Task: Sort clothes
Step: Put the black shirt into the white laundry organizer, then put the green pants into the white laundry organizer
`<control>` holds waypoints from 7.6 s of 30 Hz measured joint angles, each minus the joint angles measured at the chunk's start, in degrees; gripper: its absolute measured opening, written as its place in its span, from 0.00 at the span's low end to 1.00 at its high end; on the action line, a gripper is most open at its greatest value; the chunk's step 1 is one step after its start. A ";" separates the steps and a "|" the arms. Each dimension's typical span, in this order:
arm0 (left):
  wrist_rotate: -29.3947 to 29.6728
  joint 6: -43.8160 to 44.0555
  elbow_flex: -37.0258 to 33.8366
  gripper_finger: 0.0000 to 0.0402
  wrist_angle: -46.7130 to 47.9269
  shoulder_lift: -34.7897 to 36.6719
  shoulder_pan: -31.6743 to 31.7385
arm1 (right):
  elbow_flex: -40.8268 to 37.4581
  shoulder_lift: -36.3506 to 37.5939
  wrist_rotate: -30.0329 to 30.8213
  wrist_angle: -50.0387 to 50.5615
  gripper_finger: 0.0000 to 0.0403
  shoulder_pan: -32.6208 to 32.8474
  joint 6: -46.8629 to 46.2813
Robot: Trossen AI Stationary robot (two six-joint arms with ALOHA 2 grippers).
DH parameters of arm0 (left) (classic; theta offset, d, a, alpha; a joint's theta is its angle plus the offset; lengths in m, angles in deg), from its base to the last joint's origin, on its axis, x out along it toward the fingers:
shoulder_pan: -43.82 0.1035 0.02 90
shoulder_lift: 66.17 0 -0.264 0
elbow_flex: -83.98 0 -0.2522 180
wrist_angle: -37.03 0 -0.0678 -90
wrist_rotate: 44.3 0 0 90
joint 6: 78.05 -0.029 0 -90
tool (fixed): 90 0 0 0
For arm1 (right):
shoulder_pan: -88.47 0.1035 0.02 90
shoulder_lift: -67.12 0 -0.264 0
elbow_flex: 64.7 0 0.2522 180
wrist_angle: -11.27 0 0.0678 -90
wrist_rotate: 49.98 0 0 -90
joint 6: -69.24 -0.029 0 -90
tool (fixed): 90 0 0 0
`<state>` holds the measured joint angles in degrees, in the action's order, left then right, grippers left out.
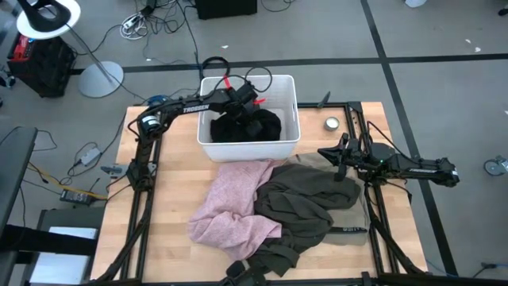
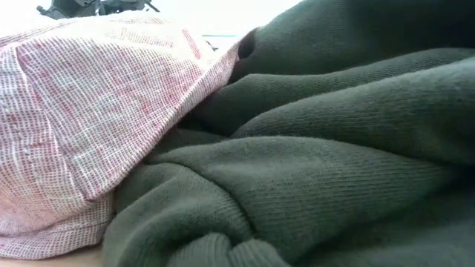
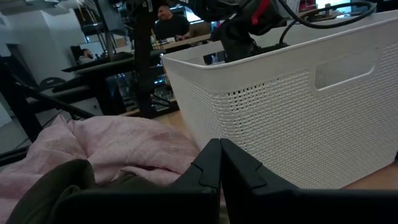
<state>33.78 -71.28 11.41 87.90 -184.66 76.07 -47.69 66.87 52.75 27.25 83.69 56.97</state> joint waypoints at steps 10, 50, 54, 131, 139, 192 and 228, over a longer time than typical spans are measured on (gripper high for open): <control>-0.57 -1.27 4.51 0.33 5.95 0.05 -0.52 | 0.00 0.02 0.00 0.00 0.02 0.00 0.00; 17.49 0.96 38.42 0.28 36.95 17.08 -20.44 | 0.00 0.01 -0.01 0.00 0.02 -0.02 0.00; 18.49 2.36 38.33 0.27 37.11 21.97 -23.60 | 0.00 0.00 0.00 0.00 0.02 -0.02 0.00; 49.63 39.38 -24.64 0.26 22.60 54.97 -67.42 | 0.00 0.00 0.00 0.00 0.02 -0.01 0.00; 49.38 37.01 -24.59 0.26 20.19 54.97 -67.19 | 0.00 0.00 0.00 0.00 0.02 -0.02 0.00; 41.54 22.96 -24.57 0.26 14.00 56.65 -67.14 | 60.11 -45.73 -15.89 54.75 0.23 2.15 -6.40; 26.15 14.75 -55.42 0.26 -9.12 79.55 -67.10 | 87.80 -89.14 -4.32 69.42 0.12 32.70 -33.32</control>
<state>59.93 -56.53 -44.01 78.77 -105.12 8.97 40.11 -22.27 48.43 96.67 116.39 23.64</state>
